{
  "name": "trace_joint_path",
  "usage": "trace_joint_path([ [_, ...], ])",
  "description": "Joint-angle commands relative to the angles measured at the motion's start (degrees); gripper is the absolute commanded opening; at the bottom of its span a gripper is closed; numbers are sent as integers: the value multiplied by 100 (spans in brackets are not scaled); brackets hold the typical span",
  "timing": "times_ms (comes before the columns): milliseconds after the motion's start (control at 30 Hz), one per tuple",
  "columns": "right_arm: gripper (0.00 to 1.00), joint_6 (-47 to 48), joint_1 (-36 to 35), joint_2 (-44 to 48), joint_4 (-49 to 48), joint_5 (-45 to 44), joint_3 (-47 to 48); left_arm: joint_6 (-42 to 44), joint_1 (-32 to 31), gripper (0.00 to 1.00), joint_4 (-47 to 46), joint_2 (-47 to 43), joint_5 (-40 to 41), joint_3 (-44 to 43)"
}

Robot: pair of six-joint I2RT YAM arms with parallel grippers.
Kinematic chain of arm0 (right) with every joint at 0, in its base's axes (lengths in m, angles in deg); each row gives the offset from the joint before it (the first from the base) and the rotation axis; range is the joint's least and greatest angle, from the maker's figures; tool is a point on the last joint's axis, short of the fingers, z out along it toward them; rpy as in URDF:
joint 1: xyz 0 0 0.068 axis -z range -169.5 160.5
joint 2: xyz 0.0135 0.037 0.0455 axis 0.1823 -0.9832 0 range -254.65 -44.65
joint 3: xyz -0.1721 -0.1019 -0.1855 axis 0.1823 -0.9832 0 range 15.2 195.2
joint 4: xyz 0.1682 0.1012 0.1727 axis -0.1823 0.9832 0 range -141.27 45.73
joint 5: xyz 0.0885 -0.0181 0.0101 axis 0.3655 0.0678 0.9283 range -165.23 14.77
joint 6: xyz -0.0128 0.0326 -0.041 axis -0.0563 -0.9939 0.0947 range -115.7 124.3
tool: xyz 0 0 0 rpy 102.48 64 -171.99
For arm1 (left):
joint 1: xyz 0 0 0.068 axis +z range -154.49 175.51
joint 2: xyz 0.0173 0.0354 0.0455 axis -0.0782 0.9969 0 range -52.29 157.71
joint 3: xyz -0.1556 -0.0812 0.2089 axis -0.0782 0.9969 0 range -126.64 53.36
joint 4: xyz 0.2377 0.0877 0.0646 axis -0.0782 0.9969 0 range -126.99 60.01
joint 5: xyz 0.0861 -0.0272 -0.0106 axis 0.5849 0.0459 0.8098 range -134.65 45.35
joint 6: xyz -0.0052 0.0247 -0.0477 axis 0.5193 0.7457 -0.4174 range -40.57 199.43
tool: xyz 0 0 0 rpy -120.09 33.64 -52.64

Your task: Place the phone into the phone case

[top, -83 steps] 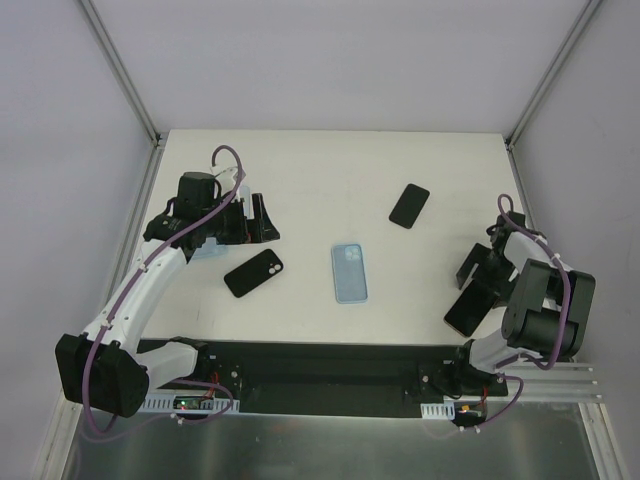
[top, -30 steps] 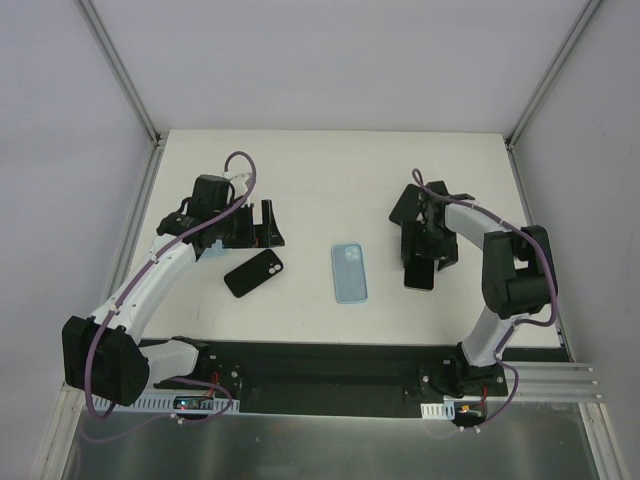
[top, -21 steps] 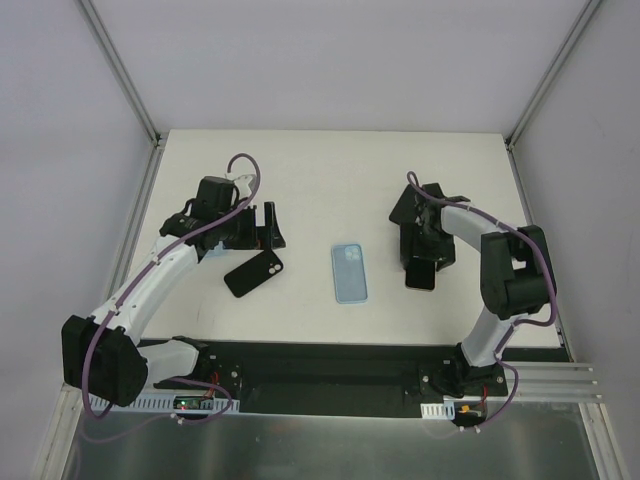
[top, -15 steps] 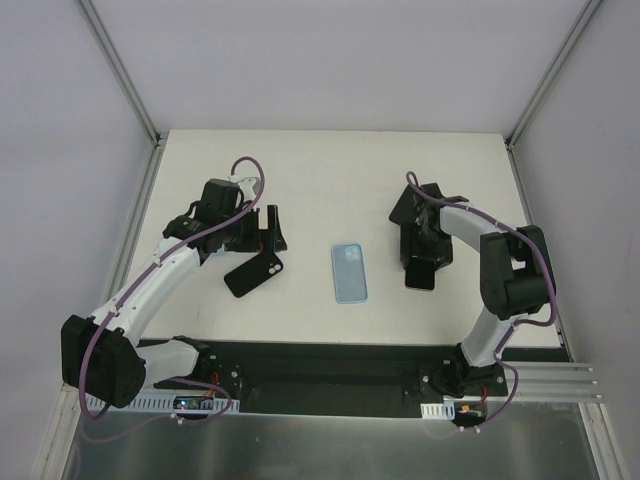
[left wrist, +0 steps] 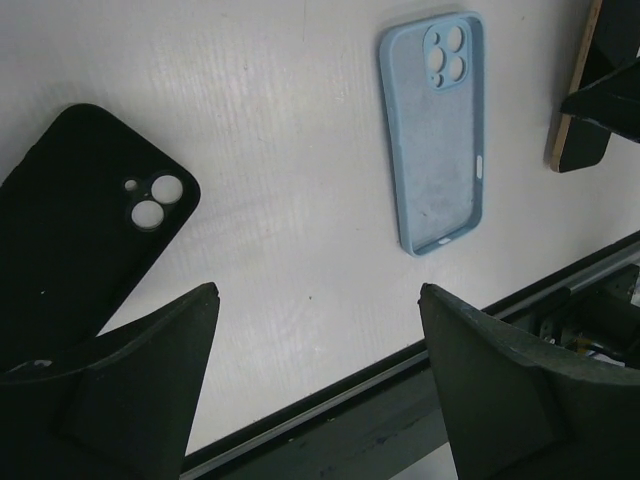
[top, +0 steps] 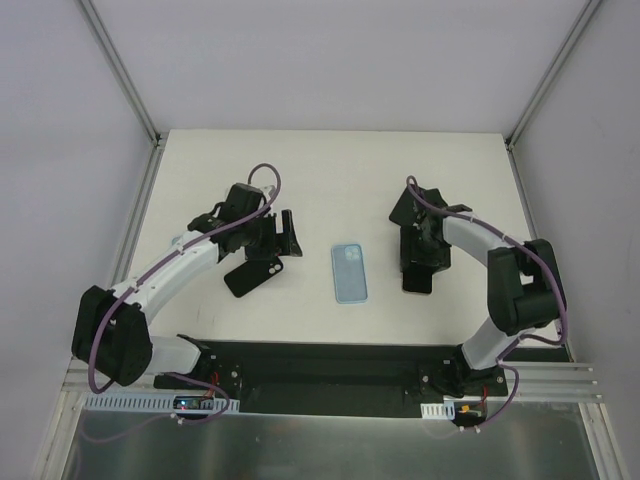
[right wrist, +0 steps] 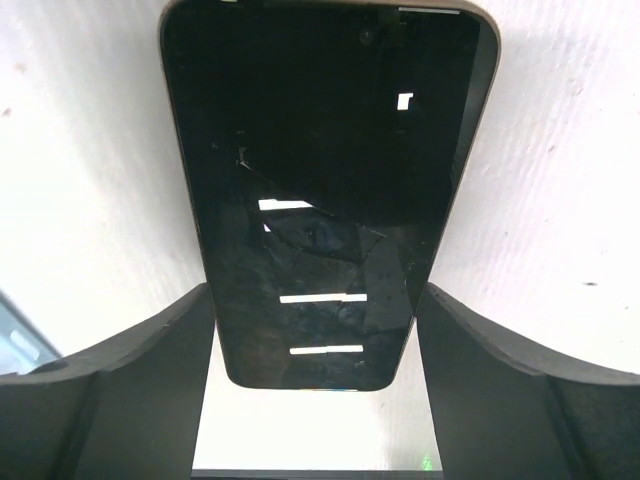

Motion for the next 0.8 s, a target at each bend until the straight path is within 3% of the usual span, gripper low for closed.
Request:
trace_joint_path([
  [0,46,-94,-159,723,43,237,-47,-383,-94,80,-256,332,-86,-194],
  [367,41,-804,-1133,1067,8,597,409,-190,-32,80,-178,-194,467,-133],
  [533,40,-1218,-1985,698,-27,361,805,91,327,82,199,-607,660,-98],
  [767,40,-1535,-2637,-4,-1,18,1367,557,943,85,648,-1355,757,43],
])
